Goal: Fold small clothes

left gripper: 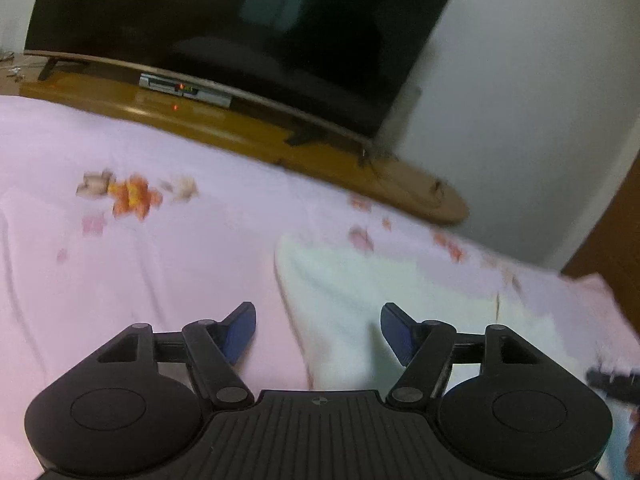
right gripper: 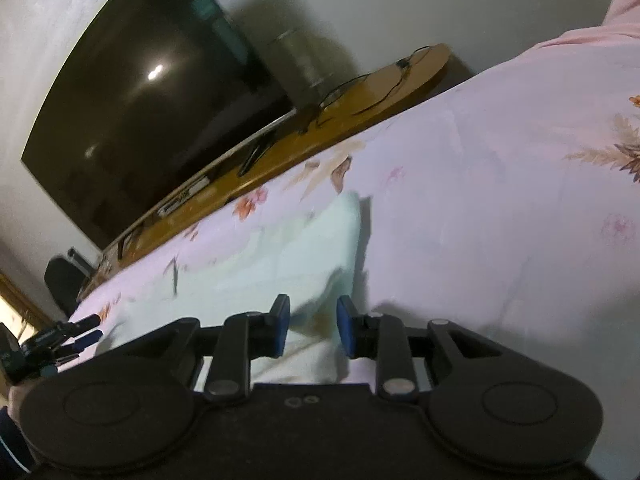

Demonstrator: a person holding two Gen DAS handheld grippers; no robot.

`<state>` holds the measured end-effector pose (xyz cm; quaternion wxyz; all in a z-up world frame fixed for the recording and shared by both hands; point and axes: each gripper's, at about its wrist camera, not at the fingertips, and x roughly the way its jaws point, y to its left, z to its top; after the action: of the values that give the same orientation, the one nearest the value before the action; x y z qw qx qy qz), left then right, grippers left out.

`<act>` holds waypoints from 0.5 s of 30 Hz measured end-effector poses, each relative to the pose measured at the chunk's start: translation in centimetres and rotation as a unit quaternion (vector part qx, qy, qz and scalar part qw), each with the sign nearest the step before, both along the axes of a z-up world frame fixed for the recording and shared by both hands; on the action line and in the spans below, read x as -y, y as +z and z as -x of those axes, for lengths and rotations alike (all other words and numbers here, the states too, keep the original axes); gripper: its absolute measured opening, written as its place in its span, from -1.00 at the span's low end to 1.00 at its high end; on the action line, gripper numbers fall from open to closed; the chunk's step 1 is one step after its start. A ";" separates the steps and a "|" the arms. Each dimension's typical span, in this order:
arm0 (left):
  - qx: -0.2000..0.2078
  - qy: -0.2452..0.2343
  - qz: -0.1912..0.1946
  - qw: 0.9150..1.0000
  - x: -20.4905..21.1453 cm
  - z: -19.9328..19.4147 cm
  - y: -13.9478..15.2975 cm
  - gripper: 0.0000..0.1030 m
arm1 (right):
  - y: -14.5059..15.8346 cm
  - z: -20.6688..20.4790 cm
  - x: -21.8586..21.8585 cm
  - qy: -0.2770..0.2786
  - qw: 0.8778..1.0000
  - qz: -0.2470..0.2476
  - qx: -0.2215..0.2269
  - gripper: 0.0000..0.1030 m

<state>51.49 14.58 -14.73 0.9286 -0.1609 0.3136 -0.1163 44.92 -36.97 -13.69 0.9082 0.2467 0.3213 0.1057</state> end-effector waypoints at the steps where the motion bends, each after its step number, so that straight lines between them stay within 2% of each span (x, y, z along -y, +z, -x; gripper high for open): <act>1: -0.006 0.002 -0.006 1.000 0.1 0.3 -0.4 0.32 | -0.1 -0.2 -0.3 0.007 1.000 0.001 -0.002 -0.48; 3: -0.006 0.008 -0.005 1.000 -0.3 1.0 -0.9 0.32 | 0.1 -0.5 -1.3 0.029 1.000 0.004 0.007 -0.48; 5: -0.005 0.007 -0.011 1.000 -0.2 1.2 -0.7 0.32 | 1.0 -0.6 -2.0 0.062 0.997 -0.027 0.022 -0.51; 7: -0.006 0.004 -0.019 1.000 -0.1 1.2 -0.6 0.32 | 2.0 -0.4 -2.1 0.041 0.998 -0.013 0.040 -0.57; 9: -0.005 -0.002 -0.033 0.999 0.2 1.5 -0.5 0.32 | 2.1 -0.8 -2.0 0.011 0.999 0.028 0.019 -0.64; 12: -0.006 -0.008 -0.048 0.999 0.6 1.5 -0.4 0.32 | 0.7 -1.3 -1.5 0.022 0.999 0.014 -0.026 -0.59; 13: -0.006 -0.008 -0.055 0.998 0.7 1.4 -0.4 0.31 | 0.4 -1.3 -1.6 0.028 0.999 0.014 -0.031 -0.65; 14: -0.005 -0.009 -0.063 0.998 0.9 1.4 -0.4 0.31 | 0.5 -1.2 -2.0 0.020 0.999 0.039 -0.026 -0.80; 15: -0.003 -0.010 -0.081 0.997 1.4 1.3 -0.5 0.31 | 0.6 -1.0 -2.4 0.007 0.997 0.069 -0.028 -0.84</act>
<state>50.15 13.23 -15.18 0.9363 -0.0827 0.3266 -0.0988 45.90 -34.57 -13.07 0.9128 0.1844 0.3548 0.0829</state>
